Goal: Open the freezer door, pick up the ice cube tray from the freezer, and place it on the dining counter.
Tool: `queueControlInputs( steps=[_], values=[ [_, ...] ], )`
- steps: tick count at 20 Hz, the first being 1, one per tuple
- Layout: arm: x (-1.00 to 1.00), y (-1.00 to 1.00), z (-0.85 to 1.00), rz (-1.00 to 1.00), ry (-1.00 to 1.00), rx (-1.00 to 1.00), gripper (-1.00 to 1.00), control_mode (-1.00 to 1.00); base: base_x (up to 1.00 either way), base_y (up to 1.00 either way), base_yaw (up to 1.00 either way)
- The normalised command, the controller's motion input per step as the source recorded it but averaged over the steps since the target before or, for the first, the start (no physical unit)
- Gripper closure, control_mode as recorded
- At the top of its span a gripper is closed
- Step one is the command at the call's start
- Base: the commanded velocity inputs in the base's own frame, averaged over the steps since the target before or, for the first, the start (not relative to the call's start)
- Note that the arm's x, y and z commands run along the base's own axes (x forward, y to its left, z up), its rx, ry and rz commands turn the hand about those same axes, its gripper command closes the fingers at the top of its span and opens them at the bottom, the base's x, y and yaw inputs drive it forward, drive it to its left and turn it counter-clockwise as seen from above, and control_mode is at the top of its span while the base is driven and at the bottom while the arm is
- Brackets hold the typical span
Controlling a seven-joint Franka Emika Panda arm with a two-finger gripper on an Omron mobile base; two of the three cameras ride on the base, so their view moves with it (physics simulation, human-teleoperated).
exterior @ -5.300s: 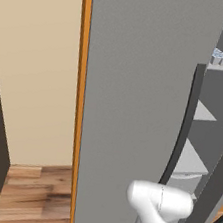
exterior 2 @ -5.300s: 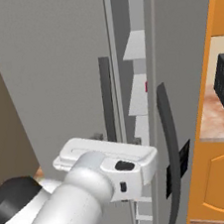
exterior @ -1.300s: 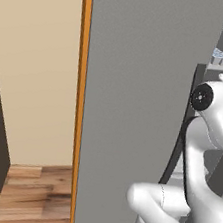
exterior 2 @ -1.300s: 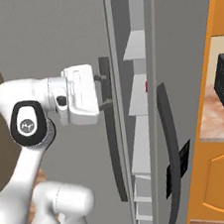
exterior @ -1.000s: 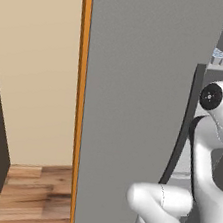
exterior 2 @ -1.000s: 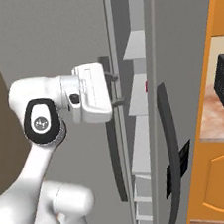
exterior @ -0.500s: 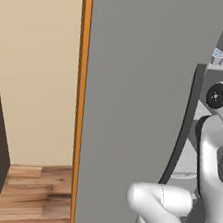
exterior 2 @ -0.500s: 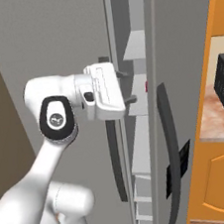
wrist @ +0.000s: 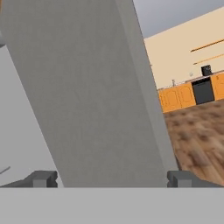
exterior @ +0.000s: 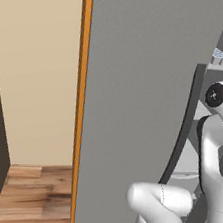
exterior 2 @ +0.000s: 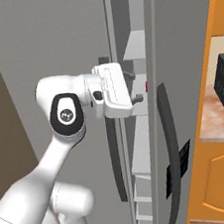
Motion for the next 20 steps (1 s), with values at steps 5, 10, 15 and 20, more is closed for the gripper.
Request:
queueControlInputs(
  steps=[5,10,15,20],
  values=[
    [0.12,-0.23,-0.06,-0.01,0.00,0.00,-1.00,-1.00,0.00,0.00,0.00],
    [0.05,-0.31,-0.05,0.00,0.00,0.00,-1.00,-1.00,0.00,0.00,0.00],
    [0.01,-0.27,-0.04,0.00,0.00,0.00,-1.00,-1.00,0.00,0.00,0.00],
    [0.00,-0.29,-0.03,-0.01,0.00,0.00,-1.00,-1.00,0.00,0.00,0.00]
  ],
)
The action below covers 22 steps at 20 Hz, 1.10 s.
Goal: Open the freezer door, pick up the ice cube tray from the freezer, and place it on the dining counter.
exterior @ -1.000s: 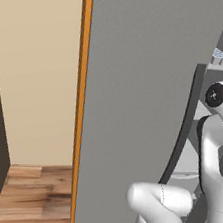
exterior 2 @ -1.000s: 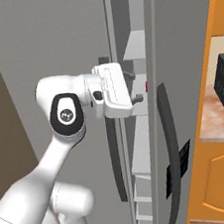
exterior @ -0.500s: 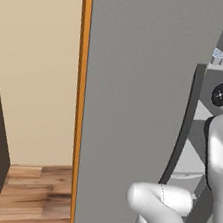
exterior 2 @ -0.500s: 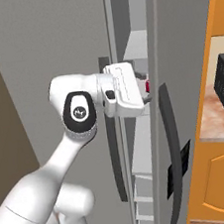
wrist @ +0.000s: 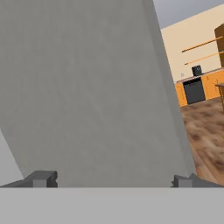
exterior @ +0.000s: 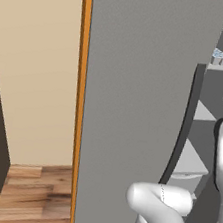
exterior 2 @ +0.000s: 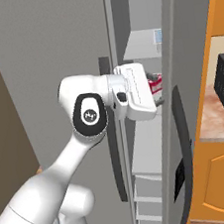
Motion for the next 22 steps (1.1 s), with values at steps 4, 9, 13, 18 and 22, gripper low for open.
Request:
queueControlInputs(
  steps=[4,9,13,18,22],
  values=[
    [0.00,-0.32,-0.04,0.00,0.00,0.00,-1.00,-1.00,0.00,0.00,0.00],
    [0.02,-0.34,-0.02,0.00,0.00,0.00,-1.00,-1.00,0.00,0.00,0.00],
    [0.05,-0.31,0.00,0.00,0.00,0.00,-1.00,-1.00,0.00,0.00,0.00],
    [0.08,-0.27,0.00,0.00,0.00,0.00,-1.00,-1.00,0.00,0.00,0.00],
    [0.09,-0.21,0.00,0.00,0.00,0.00,-1.00,-1.00,0.00,0.00,0.00]
  ],
)
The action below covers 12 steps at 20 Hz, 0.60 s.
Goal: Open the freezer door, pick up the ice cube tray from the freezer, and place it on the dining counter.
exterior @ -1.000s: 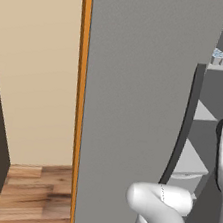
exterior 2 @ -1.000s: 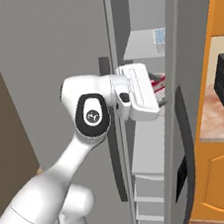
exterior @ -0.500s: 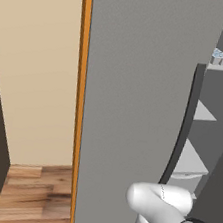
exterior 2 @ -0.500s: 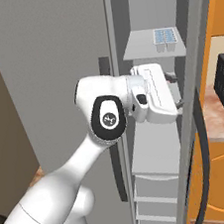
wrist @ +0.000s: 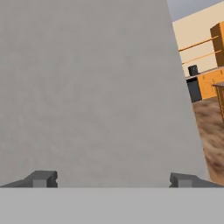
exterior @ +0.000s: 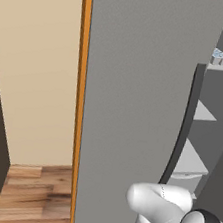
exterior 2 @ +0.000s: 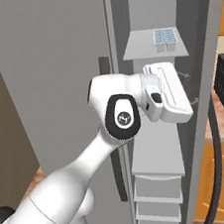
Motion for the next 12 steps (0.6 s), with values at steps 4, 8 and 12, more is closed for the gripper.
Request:
queueControlInputs(
  steps=[4,8,12],
  values=[
    [0.08,-0.18,0.00,0.00,0.00,0.00,-1.00,-1.00,0.00,0.00,0.00],
    [0.07,-0.14,0.00,0.00,0.00,0.00,-1.00,-1.00,0.00,0.00,0.00],
    [0.07,-0.13,0.00,0.00,0.00,0.00,-1.00,-1.00,0.00,0.00,0.00]
  ],
)
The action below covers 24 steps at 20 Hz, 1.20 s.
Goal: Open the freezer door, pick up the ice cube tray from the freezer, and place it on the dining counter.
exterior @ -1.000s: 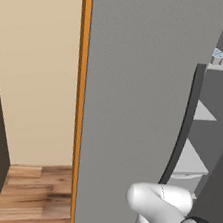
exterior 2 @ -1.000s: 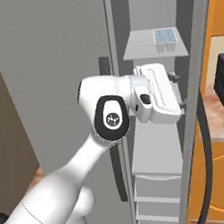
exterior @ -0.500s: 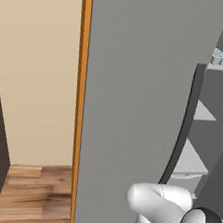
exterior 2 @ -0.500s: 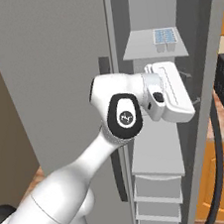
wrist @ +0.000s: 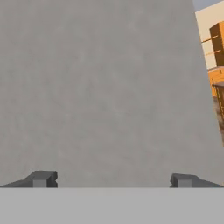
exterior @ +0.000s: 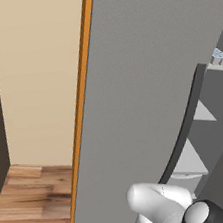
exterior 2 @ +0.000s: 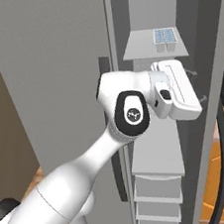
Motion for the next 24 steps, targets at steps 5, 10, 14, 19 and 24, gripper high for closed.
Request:
queueControlInputs(
  steps=[5,10,14,19,24],
  values=[
    [0.08,-0.18,0.00,0.00,0.00,0.00,-1.00,-1.00,0.00,0.00,0.00],
    [0.07,-0.20,0.00,0.00,0.00,0.00,-1.00,-1.00,0.00,0.00,0.00],
    [0.11,-0.18,0.00,0.00,0.00,0.00,-1.00,-1.00,0.00,0.00,0.00],
    [0.14,-0.20,0.00,0.00,0.00,0.00,-1.00,-1.00,0.00,0.00,0.00],
    [0.01,0.06,0.00,0.00,0.00,-0.01,-1.00,-1.00,0.00,0.00,0.00]
  ],
)
